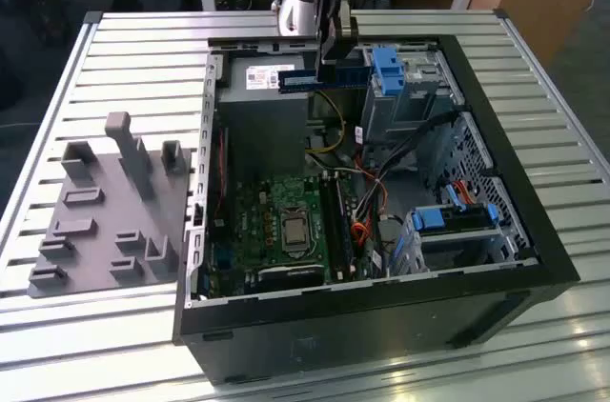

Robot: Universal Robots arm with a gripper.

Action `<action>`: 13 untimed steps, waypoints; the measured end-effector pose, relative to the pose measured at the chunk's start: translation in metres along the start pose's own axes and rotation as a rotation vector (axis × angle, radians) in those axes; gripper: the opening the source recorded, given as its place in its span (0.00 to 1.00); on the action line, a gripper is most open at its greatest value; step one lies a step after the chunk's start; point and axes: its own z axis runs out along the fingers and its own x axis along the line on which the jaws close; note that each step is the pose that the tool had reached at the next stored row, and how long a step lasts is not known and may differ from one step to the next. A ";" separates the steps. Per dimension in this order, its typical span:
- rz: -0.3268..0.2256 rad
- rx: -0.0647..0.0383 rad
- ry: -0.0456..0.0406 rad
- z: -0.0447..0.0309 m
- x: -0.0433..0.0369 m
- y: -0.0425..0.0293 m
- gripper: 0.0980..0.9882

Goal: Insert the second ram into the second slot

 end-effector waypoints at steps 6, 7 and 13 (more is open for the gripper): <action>0.000 0.000 0.0001 0.0000 0.0005 0.0001 0.04; 0.000 0.000 0.0002 -0.0001 0.0008 0.0001 0.04; 0.000 0.000 0.0001 -0.0001 0.0038 0.0001 0.04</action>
